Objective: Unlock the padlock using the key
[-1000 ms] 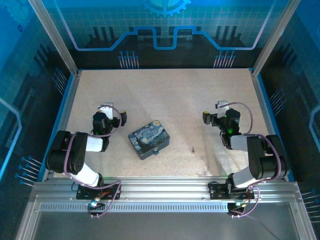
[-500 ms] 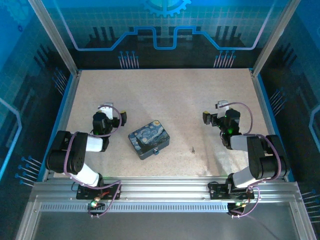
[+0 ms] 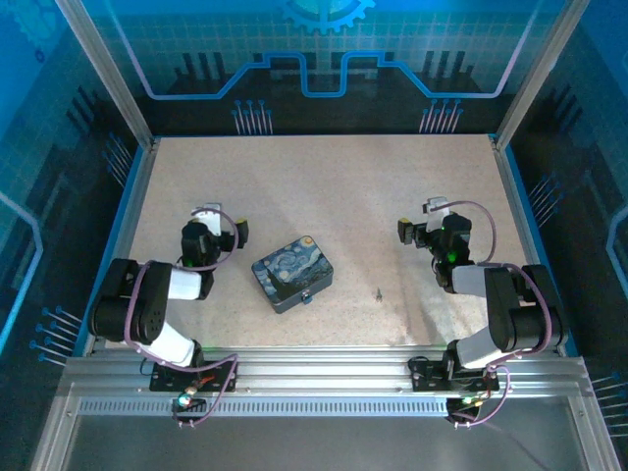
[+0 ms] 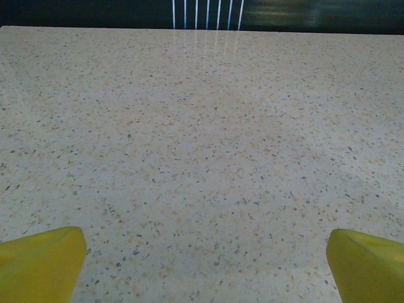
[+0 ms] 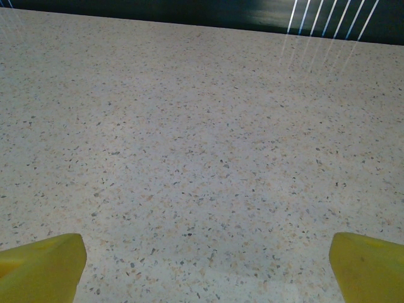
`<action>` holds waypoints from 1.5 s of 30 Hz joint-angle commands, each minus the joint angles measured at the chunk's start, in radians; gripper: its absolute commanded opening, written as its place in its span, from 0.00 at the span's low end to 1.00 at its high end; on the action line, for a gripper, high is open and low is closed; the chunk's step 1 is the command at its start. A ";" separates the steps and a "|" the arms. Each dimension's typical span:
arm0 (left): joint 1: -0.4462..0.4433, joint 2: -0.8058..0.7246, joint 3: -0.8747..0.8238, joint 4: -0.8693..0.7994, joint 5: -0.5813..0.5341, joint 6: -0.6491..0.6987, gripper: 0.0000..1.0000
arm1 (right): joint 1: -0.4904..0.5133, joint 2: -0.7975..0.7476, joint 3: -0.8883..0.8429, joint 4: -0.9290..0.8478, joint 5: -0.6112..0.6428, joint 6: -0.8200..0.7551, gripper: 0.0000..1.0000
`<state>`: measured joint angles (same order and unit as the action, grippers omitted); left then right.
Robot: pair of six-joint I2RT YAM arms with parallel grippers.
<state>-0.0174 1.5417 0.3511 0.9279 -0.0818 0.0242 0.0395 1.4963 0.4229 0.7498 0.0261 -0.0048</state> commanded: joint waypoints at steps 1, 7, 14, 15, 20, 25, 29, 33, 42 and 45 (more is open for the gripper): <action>0.006 -0.069 -0.014 0.010 -0.010 -0.021 0.99 | 0.007 -0.014 0.018 -0.029 0.007 0.002 1.00; 0.007 -0.194 0.002 -0.121 -0.035 -0.026 0.99 | 0.011 -0.085 0.038 -0.128 0.014 0.003 1.00; 0.006 -0.374 0.147 -0.524 -0.041 -0.175 0.99 | 0.025 -0.190 0.115 -0.411 0.021 0.079 1.00; 0.005 -0.389 0.181 -0.604 -0.031 -0.206 0.99 | 0.031 -0.203 0.133 -0.459 0.019 0.094 1.00; 0.005 -0.430 0.285 -0.845 0.076 -0.397 0.99 | 0.082 -0.267 0.241 -0.761 0.030 0.122 1.00; -0.013 -0.463 0.339 -1.002 0.208 -0.541 0.99 | 0.119 -0.327 0.315 -0.962 -0.017 0.264 1.00; -0.089 -0.491 0.376 -1.105 0.267 -0.584 0.99 | 0.163 -0.362 0.326 -1.052 -0.071 0.352 1.00; -0.197 -0.530 0.362 -1.126 0.280 -0.678 0.99 | 0.213 -0.375 0.321 -1.135 -0.150 0.449 0.98; -0.423 -0.538 0.332 -1.103 0.260 -0.801 0.99 | 0.379 -0.347 0.240 -1.200 -0.139 0.593 0.82; -0.475 -0.539 0.296 -1.060 0.257 -0.842 0.99 | 0.429 -0.320 0.213 -1.200 -0.101 0.649 0.80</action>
<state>-0.4549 1.0187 0.6800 -0.1524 0.1631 -0.7486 0.4324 1.1545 0.6621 -0.4099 -0.0975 0.5606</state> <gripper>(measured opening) 0.989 0.805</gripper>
